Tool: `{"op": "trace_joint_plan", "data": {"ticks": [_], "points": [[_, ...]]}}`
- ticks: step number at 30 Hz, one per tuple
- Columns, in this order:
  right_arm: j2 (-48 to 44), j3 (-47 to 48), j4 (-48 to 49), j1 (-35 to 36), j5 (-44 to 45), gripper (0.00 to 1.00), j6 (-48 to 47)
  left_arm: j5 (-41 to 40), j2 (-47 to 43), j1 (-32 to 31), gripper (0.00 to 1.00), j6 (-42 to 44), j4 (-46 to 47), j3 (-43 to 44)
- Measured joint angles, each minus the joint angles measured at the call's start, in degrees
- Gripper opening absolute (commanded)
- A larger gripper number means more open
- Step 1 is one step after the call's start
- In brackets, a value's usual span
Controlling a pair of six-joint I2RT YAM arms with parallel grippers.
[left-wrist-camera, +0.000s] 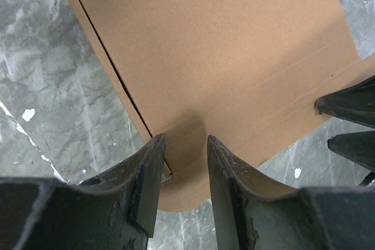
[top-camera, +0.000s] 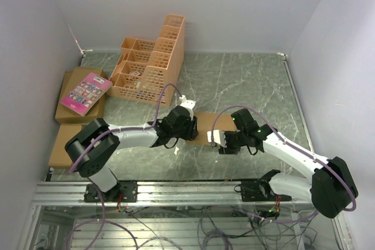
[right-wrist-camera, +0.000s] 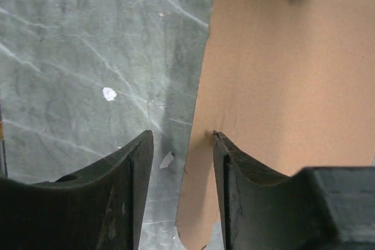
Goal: Fold the paper box
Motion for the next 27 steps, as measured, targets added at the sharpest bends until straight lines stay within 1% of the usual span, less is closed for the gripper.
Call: {"op": "trace_joint_plan", "data": {"ticks": [3, 5, 6, 7, 9, 10, 11, 13, 17, 22, 27], "points": [[-0.3, 0.7, -2.9, 0.0, -1.7, 0.53, -0.5, 0.0, 0.2, 0.0, 0.47, 0.2, -0.4, 0.4], [-0.9, 1.3, -4.5, 0.0, -3.0, 0.53, -0.5, 0.0, 0.3, 0.0, 0.47, 0.3, -0.7, 0.6], [-1.4, 1.7, -5.3, 0.0, -3.7, 0.51, 0.0, 0.0, 0.3, 0.0, 0.47, 0.4, -0.9, 0.8], [-1.9, 2.3, -5.9, -0.1, -4.3, 0.44, 0.6, 0.0, 0.4, 0.0, 0.47, 0.4, -1.0, 0.8], [-2.8, 3.4, -6.1, -0.6, -5.5, 0.23, 2.2, 0.0, 0.4, 0.0, 0.47, 0.4, -1.2, 1.0], [-3.1, 4.0, -5.9, -1.2, -6.0, 0.14, 3.1, 0.0, 0.5, 0.0, 0.47, 0.4, -1.4, 1.1], [-3.1, 4.5, -5.6, -2.2, -6.4, 0.08, 4.1, 0.0, 0.5, 0.0, 0.46, 0.4, -1.4, 1.1], [-2.8, 5.3, -4.7, -5.1, -6.5, 0.01, 6.0, 0.0, 0.5, 0.0, 0.46, 0.4, -1.5, 1.2], [0.8, 5.7, -3.7, -8.6, -4.4, 0.00, 8.0, 0.0, 0.5, 0.0, 0.46, 0.4, -1.5, 1.2], [7.3, 5.7, -3.4, -8.7, -1.5, 0.00, 9.0, 0.0, 0.5, 0.0, 0.46, 0.3, -1.5, 1.2], [9.9, 7.1, -3.6, -8.7, -0.4, 0.00, 10.9, 0.2, 0.5, 0.0, 0.47, 0.3, -1.4, 1.2]]}}
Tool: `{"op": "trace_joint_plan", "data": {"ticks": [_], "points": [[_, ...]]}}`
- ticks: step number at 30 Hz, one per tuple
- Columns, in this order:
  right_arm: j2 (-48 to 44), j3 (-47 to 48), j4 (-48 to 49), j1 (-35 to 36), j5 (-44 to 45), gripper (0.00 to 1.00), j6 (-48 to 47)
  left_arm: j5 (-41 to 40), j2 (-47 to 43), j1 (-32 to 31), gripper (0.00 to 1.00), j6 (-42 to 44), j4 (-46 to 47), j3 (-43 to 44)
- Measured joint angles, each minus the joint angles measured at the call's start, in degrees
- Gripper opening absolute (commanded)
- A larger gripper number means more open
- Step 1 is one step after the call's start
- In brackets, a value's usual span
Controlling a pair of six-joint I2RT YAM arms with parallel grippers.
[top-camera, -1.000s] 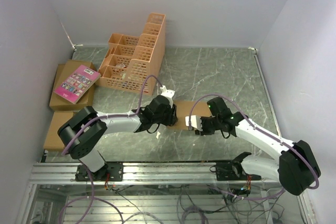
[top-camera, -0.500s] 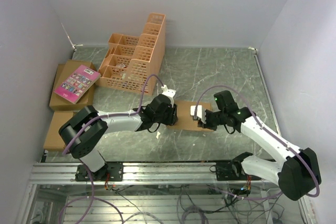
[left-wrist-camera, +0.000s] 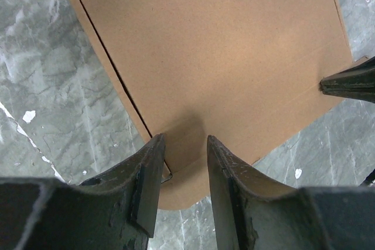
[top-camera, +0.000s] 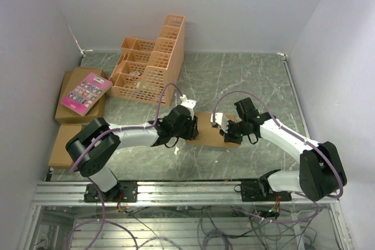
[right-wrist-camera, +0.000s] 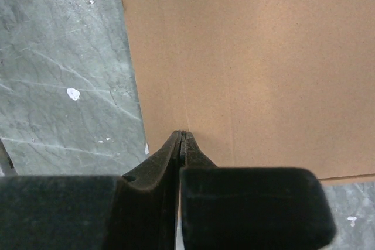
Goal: Fold the paper box
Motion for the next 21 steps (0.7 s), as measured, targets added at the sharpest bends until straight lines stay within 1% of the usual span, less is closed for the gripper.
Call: {"op": "trace_joint_plan", "data": {"ticks": [1, 2, 5, 8, 11, 12, 13, 15, 16, 17, 20, 21], "points": [[0.1, 0.2, -0.3, 0.0, 0.0, 0.04, 0.2, 0.0, 0.0, 0.0, 0.47, 0.0, 0.0, 0.0], [0.1, 0.4, -0.3, -0.2, -0.2, 0.11, 0.3, 0.0, -0.1, 0.0, 0.48, 0.0, 0.0, 0.0], [-0.7, 0.4, -0.4, -1.7, -1.3, 0.21, 0.6, 0.3, -0.7, 0.0, 0.49, 0.0, -0.6, 0.0], [-2.7, 0.8, -0.9, -5.4, -3.3, 0.23, 0.6, 0.2, -2.7, 0.1, 0.52, 0.0, -2.5, 0.0], [-3.6, 2.6, -1.9, -9.3, -6.4, 0.24, 0.9, 0.2, -5.7, 0.2, 0.53, 0.0, -3.2, 0.0], [-3.6, 3.3, -2.1, -10.5, -7.5, 0.27, 1.0, 0.2, -6.8, 0.2, 0.54, 0.0, -3.2, 0.0], [-3.5, 4.0, -2.3, -11.8, -8.6, 0.34, 1.6, 0.2, -7.8, 0.2, 0.55, 0.0, -3.2, 0.0], [-3.2, 5.3, -2.2, -14.3, -10.3, 0.51, 3.8, 0.2, -9.2, 0.3, 0.59, 0.0, -2.9, -0.1], [-2.8, 5.9, -1.7, -16.0, -11.2, 0.54, 5.7, 0.2, -9.8, 0.5, 0.60, -0.2, -2.5, -0.4], [-2.1, 6.6, -0.7, -18.2, -12.2, 0.55, 8.6, 0.3, -10.5, 1.0, 0.62, -0.6, -1.5, -1.3], [0.9, 7.8, 2.4, -23.0, -13.6, 0.55, 16.7, 0.9, -12.7, 3.1, 0.67, -2.7, 2.0, -5.5], [3.3, 8.5, 3.3, -24.7, -14.2, 0.55, 19.9, 1.3, -13.6, 4.3, 0.70, -3.7, 3.7, -7.6]]}}
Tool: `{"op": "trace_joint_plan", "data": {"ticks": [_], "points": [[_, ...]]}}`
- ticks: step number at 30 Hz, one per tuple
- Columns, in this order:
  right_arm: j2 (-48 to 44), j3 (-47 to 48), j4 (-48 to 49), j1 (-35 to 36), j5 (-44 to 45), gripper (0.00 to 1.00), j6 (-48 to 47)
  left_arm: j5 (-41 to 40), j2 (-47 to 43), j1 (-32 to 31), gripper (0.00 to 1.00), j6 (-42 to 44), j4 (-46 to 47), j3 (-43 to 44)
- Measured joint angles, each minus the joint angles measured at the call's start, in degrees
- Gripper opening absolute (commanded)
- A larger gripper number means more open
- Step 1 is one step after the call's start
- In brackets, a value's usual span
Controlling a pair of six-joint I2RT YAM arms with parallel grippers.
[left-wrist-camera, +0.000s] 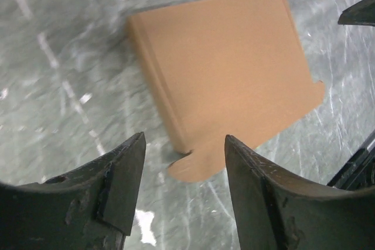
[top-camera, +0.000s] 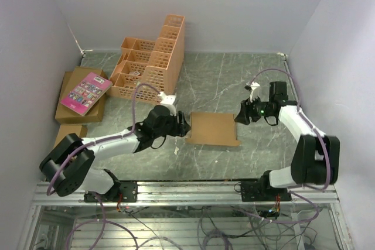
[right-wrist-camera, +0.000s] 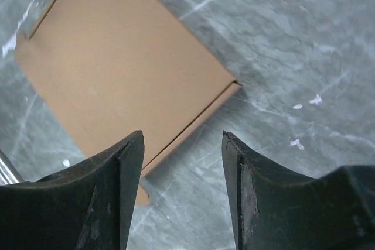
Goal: Fold the paper box
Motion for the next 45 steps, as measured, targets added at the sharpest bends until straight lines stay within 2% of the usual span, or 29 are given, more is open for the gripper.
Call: {"op": "trace_joint_plan", "data": {"ticks": [4, 8, 15, 23, 30, 45], "points": [[9.5, 2.0, 2.2, -3.5, -1.4, 0.55, 8.9, 0.4, -3.4, 3.8, 0.76, -4.4, 4.9, -8.0], [16.8, 2.8, 1.8, -4.9, -3.0, 0.54, 14.2, 0.5, -4.0, 4.9, 0.76, -7.6, 8.1, -10.6], [21.6, 3.6, 1.0, -5.4, -6.7, 0.30, 17.9, 3.1, -1.1, 6.1, 0.76, -11.3, 15.9, -11.3], [26.4, 4.6, -0.6, -8.8, -12.9, 0.21, 19.3, 4.6, 2.1, 6.4, 0.77, -13.2, 20.6, -11.9], [28.4, 4.8, -1.6, -11.1, -15.5, 0.19, 20.0, 6.6, 6.5, 6.4, 0.83, -15.6, 26.1, -12.7], [30.2, 5.4, -2.4, -11.8, -17.2, 0.18, 20.3, 9.5, 16.3, 6.3, 0.87, -20.9, 35.0, -12.8]]}}
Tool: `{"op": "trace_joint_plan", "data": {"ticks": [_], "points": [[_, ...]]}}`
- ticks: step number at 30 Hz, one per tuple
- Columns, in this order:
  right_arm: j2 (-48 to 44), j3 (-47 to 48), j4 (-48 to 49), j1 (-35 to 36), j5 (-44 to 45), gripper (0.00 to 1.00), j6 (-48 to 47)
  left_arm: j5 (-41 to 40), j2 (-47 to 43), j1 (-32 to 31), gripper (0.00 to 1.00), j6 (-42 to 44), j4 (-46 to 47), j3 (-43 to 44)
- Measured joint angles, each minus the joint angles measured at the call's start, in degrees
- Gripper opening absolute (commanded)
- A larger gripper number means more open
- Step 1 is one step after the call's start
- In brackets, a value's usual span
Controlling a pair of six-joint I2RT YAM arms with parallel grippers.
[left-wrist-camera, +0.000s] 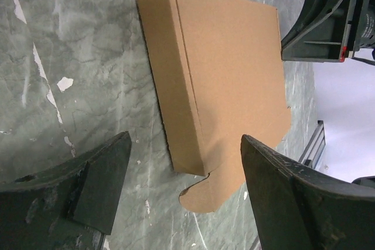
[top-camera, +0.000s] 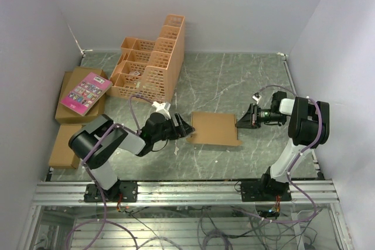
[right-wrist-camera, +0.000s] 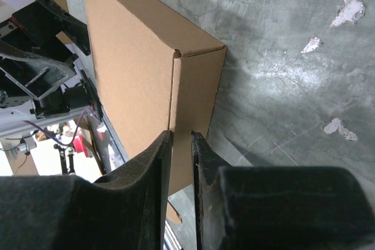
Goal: Fold the paper box
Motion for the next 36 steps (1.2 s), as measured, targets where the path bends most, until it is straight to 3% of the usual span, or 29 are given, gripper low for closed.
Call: {"op": "trace_joint_plan", "data": {"ticks": [16, 18, 22, 25, 30, 36], "points": [[0.7, 0.0, -0.8, -1.6, -0.4, 0.18, 0.5, 0.6, 8.0, -2.9, 0.83, -5.0, 10.9, 1.4], [0.8, 0.0, -0.9, -1.6, -0.6, 0.18, 0.5, 0.6, 8.6, -3.5, 0.75, -5.6, 11.6, 1.6], [0.9, 0.1, -0.9, -1.7, -0.9, 0.19, 0.4, 0.6, 10.0, -4.5, 0.49, -7.3, 13.3, 2.3], [0.9, 0.2, -1.3, -1.8, -0.9, 0.20, 0.1, 0.5, 11.1, -4.5, 0.38, -9.2, 16.0, 2.4], [0.9, 0.3, -1.8, -2.2, -0.9, 0.27, -1.2, -0.2, 11.5, -4.4, 0.31, -11.7, 18.7, 2.4], [0.7, 0.9, -3.0, -2.3, -0.2, 0.46, -4.2, -0.8, 9.8, -4.8, 0.29, -11.9, 17.9, 2.4]]}}
